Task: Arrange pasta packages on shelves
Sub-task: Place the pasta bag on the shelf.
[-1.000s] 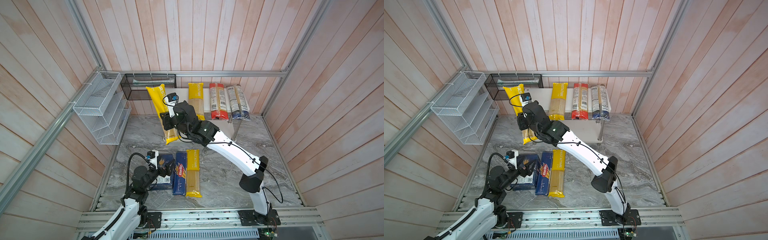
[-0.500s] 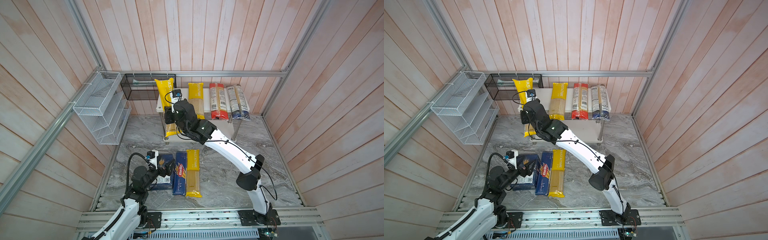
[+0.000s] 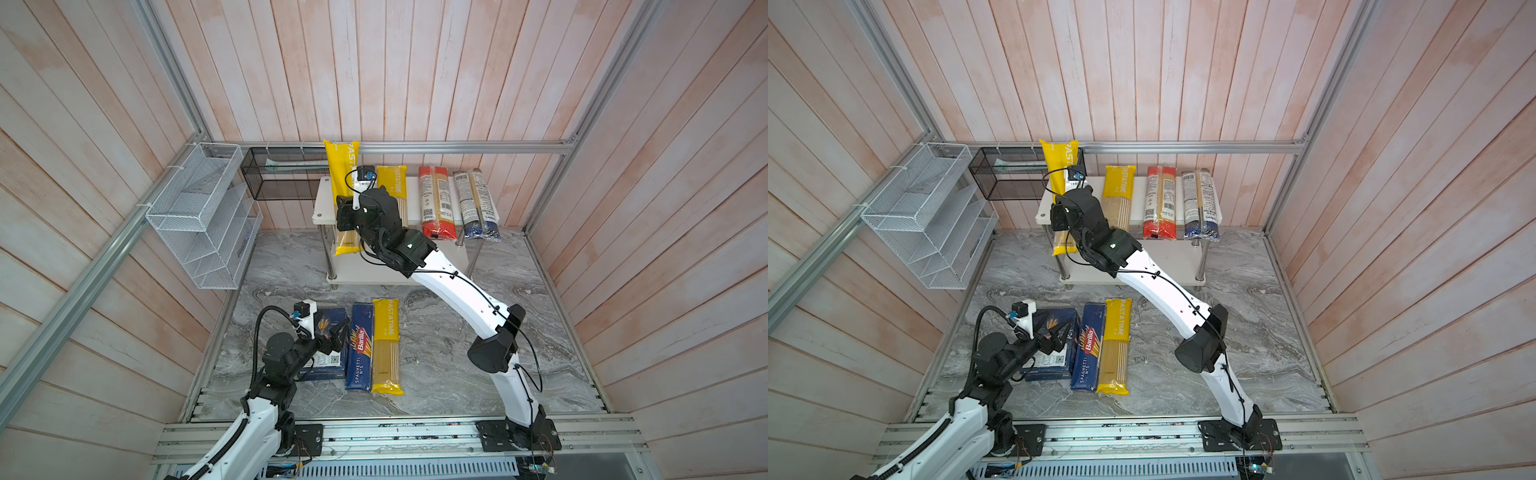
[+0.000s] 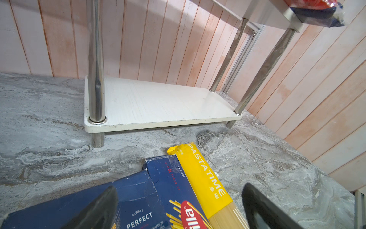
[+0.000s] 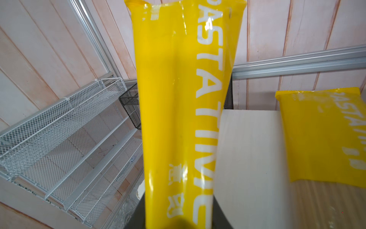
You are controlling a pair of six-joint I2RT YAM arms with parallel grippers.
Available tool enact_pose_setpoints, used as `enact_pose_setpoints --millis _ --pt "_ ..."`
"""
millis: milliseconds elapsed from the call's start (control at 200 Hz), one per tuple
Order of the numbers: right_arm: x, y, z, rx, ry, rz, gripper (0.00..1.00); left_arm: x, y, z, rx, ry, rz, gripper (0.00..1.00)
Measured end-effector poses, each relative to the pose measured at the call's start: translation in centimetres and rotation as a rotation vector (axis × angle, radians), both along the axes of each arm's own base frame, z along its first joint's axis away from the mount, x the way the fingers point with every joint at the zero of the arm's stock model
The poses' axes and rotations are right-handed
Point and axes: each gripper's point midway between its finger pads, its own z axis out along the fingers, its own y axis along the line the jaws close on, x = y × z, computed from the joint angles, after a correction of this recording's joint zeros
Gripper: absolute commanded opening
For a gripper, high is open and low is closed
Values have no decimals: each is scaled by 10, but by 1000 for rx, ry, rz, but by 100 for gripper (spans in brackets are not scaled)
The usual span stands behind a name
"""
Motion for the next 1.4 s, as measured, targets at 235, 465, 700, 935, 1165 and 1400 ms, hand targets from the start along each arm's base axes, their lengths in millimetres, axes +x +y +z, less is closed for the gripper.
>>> enact_pose_setpoints --millis 235,465,700,935,1165,1400 --pt "9 -6 5 32 0 5 0 0 0 0 0 0 0 100" --pt "21 -10 2 55 10 6 0 0 0 0 0 -1 0 100" --pt "37 -24 2 79 24 -27 14 0 0 1 -1 -3 0 100" --pt "42 -28 3 123 47 -25 19 -2 1 4 -4 -18 1 100" --pt "45 -26 3 159 50 -26 27 -3 1 4 -5 -22 1 100" --pt "48 -27 3 185 58 -28 38 -3 1 5 -6 -25 2 100"
